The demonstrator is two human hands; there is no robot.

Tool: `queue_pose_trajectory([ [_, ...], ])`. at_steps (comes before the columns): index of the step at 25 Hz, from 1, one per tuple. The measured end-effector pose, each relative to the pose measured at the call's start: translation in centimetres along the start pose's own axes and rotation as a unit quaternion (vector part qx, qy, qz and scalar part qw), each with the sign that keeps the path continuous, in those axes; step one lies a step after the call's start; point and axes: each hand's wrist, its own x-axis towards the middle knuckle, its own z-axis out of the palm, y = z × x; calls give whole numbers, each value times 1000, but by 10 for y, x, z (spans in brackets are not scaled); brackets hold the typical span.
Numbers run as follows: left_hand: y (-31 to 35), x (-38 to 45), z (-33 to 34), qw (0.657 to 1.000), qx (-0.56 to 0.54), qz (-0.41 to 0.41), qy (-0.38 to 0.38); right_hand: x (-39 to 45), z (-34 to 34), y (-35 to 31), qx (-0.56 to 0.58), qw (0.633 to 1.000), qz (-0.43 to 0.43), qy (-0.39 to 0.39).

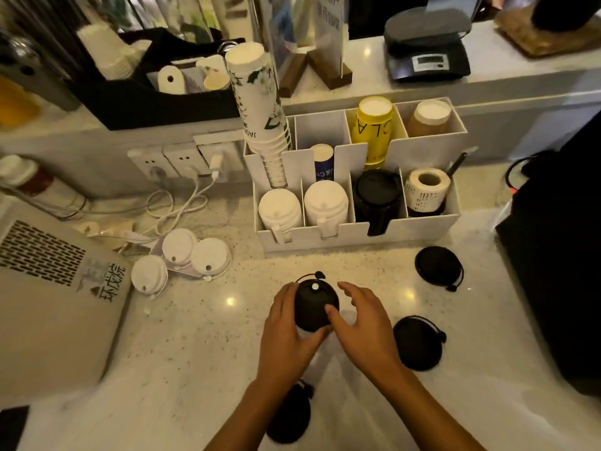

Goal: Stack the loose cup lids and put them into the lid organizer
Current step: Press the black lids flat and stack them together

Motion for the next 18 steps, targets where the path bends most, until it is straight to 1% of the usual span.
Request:
queue_pose_trajectory([
  [3,15,-23,15,1000,-17,-7,17,-17,-12,9,11,999,-30,-12],
  [5,24,-40,24,999,-22,-22,12,-28,-17,18,19,998,-51,-22],
  [7,31,-55,30,1000,-5,-27,6,-40,-19,25,23,997,-65,-32],
  [12,32,-85,29,999,50,-13,-5,-72,-14,34,22,997,-48,-62],
  [14,24,-95,23,998,62,-6,-20,-84,-6,33,29,996,-36,-75],
  [18,1,-115,10,995,86,25,-44,-112,15,32,5,997,0,-79],
])
